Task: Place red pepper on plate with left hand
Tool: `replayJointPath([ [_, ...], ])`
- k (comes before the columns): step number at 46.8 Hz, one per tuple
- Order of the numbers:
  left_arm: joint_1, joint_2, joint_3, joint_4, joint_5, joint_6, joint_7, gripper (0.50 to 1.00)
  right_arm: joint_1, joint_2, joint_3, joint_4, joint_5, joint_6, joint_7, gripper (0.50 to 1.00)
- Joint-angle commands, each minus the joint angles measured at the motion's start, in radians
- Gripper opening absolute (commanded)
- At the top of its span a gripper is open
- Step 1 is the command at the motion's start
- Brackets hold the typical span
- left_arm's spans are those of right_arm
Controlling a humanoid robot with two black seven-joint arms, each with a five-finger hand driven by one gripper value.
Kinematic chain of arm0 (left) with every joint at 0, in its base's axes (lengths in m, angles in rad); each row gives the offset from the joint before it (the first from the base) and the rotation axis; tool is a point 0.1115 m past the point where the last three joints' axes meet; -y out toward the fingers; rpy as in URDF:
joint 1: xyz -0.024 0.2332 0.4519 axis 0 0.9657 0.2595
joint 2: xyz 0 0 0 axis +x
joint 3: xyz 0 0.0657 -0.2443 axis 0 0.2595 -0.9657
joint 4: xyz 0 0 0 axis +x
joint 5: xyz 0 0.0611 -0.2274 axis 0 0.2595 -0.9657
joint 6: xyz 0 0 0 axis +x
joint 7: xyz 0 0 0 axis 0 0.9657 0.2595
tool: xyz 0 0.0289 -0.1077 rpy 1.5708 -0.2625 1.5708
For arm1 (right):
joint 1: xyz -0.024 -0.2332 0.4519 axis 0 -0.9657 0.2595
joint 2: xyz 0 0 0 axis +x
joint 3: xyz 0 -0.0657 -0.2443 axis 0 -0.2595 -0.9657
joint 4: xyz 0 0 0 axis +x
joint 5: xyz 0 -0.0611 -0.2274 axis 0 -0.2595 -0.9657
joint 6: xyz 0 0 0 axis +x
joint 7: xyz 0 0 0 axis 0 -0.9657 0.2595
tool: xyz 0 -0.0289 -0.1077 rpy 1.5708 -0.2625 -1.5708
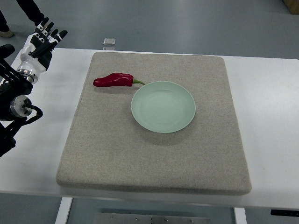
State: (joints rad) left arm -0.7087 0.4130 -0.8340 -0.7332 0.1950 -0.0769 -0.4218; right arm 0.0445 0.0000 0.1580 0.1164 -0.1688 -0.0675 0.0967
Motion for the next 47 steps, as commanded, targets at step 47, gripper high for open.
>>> replayJointPath([
  [47,-0.035,0.013,0.006,0.018,0.001,0.002,0.002,0.996,0.002,0.0,0.0,0.0,0.0,0.0,0.0,0.932],
])
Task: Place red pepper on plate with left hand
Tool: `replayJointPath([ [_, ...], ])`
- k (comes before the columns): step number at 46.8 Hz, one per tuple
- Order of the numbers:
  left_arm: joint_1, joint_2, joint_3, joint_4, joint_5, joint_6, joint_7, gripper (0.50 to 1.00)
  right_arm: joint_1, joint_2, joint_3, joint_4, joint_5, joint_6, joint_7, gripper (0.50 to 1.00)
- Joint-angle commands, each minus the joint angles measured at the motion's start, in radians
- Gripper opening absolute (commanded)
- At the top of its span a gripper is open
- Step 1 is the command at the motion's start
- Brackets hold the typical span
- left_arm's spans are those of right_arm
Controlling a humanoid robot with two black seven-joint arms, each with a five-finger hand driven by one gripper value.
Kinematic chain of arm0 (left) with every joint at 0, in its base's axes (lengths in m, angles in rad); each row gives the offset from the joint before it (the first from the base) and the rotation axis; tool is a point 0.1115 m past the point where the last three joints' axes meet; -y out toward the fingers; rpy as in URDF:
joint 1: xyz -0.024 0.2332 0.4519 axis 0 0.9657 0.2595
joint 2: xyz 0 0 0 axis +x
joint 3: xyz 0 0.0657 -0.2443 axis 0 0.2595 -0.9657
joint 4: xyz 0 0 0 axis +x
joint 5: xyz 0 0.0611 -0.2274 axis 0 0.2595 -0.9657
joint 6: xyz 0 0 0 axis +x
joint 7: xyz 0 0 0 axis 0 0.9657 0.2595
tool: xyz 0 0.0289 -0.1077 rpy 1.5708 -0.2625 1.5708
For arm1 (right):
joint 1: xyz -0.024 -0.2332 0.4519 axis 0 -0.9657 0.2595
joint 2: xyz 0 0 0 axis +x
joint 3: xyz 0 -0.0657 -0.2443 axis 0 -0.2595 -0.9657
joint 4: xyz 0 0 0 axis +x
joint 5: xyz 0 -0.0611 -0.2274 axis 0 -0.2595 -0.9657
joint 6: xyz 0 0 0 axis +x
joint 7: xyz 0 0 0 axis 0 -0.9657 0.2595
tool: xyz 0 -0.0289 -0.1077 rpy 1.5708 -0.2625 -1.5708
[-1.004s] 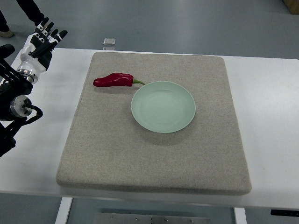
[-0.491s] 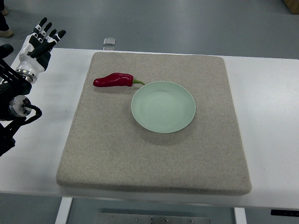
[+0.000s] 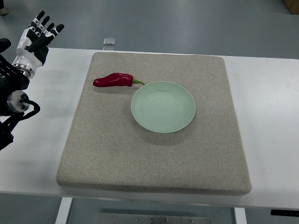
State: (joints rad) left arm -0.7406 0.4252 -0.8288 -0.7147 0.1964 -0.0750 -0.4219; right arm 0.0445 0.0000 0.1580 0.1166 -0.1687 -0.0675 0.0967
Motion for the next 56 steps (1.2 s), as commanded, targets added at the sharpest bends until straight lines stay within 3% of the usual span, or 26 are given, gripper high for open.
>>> replayJointPath([
  [1,-0.005,0.001,0.0,0.0,0.0,0.0,0.0,0.996,0.0,0.0,0.0,0.0,0.0,0.0,0.0,0.932],
  [41,-0.026,0.007,0.03,-0.002,0.008,0.001,0.003,0.994,0.0,0.0,0.0,0.0,0.0,0.0,0.0,0.932],
  [56,-0.083,0.024,0.074,-0.002,0.274,0.027,0.008,0.99,0.0,0.0,0.0,0.0,0.0,0.0,0.0,0.932],
])
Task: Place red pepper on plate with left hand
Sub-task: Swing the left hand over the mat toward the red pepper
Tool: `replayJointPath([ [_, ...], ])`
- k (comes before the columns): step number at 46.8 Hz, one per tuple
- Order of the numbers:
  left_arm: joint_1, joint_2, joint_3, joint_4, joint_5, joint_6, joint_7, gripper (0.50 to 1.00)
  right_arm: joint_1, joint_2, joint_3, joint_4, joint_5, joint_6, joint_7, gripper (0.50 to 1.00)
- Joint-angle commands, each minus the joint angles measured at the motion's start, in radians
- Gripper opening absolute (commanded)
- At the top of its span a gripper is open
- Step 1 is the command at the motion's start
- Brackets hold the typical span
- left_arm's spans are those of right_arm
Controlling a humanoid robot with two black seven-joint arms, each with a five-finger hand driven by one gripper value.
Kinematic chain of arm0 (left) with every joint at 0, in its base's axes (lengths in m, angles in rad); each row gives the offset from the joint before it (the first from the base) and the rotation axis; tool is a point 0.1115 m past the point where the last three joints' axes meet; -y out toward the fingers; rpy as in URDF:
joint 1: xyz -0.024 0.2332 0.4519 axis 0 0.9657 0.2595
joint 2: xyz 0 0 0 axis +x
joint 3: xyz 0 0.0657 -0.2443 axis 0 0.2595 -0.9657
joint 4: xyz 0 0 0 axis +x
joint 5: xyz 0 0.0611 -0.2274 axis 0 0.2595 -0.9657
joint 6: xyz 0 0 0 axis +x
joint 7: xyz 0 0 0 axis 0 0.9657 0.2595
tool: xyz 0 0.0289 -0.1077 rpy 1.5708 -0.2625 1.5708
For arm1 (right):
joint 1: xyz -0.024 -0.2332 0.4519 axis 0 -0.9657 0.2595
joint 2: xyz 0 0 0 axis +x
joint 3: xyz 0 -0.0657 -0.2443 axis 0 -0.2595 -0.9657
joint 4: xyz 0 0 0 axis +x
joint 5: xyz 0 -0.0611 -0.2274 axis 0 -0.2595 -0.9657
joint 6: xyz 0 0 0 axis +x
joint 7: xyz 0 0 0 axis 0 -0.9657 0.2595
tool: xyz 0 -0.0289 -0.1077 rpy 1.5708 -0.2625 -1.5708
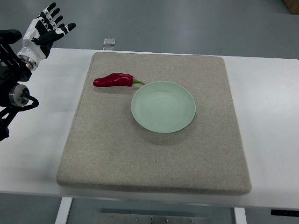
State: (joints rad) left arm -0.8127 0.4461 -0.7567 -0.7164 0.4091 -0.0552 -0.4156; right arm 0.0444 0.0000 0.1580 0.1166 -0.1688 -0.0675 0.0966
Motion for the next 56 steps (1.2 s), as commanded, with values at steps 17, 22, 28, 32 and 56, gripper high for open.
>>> replayJointPath([
  [17,-0.141,0.017,0.216,-0.003,0.175,0.017,0.003,0.992,0.0,0.0,0.0,0.0,0.0,0.0,0.0,0.932],
  [22,-0.206,0.016,0.353,0.002,0.175,0.023,0.004,0.994,0.0,0.0,0.0,0.0,0.0,0.0,0.0,0.932],
  [28,-0.269,0.013,0.488,0.002,0.175,0.028,0.004,0.996,0.0,0.0,0.0,0.0,0.0,0.0,0.0,0.932],
  [32,-0.287,0.01,0.523,0.003,0.175,0.031,0.004,0.996,0.0,0.0,0.0,0.0,0.0,0.0,0.0,0.932],
  [56,-0.416,-0.038,0.743,0.06,0.238,0.037,0.009,0.992,0.0,0.0,0.0,0.0,0.0,0.0,0.0,0.932],
])
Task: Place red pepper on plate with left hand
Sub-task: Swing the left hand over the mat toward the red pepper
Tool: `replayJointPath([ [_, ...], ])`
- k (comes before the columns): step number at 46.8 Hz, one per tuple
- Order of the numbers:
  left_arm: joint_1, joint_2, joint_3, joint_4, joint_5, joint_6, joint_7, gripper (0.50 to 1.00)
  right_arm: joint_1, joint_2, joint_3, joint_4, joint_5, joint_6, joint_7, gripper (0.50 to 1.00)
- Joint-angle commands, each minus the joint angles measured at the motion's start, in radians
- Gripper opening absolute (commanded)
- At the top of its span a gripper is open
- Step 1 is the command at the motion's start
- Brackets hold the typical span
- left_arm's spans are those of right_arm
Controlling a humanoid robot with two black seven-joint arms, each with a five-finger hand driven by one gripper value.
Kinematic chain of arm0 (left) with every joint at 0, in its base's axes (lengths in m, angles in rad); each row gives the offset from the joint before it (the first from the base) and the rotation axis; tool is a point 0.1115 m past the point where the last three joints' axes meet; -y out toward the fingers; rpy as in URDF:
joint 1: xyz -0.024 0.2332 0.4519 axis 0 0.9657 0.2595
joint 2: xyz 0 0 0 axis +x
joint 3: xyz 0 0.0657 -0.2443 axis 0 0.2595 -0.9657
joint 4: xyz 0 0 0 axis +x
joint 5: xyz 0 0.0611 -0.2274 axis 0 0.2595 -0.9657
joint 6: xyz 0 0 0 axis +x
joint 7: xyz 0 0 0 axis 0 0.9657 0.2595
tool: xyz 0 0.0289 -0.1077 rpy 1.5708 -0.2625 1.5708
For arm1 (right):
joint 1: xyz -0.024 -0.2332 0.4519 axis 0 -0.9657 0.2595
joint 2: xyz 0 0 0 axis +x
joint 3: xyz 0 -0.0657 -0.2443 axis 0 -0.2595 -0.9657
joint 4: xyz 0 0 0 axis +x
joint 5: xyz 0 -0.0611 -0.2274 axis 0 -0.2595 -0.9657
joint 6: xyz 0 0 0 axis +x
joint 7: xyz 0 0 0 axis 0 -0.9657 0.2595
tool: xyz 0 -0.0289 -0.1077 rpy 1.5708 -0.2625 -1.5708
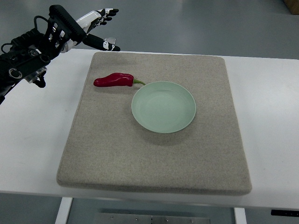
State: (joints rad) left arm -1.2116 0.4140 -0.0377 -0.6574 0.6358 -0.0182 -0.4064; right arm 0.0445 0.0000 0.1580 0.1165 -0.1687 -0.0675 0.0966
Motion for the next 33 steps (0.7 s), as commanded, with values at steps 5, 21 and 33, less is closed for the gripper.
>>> replayJointPath([
  [5,-0.045,-0.024,0.087,0.001,0.054,-0.002,0.0,0.988,0.0,0.0,0.0,0.0,0.0,0.0,0.0,0.932],
  [21,-0.138,-0.115,0.308,0.094,0.094,-0.006,0.004,0.984,0.0,0.0,0.0,0.0,0.0,0.0,0.0,0.932],
  [33,-0.186,-0.142,0.432,0.124,0.096,-0.014,0.073,0.984,0.0,0.0,0.0,0.0,0.0,0.0,0.0,0.932],
])
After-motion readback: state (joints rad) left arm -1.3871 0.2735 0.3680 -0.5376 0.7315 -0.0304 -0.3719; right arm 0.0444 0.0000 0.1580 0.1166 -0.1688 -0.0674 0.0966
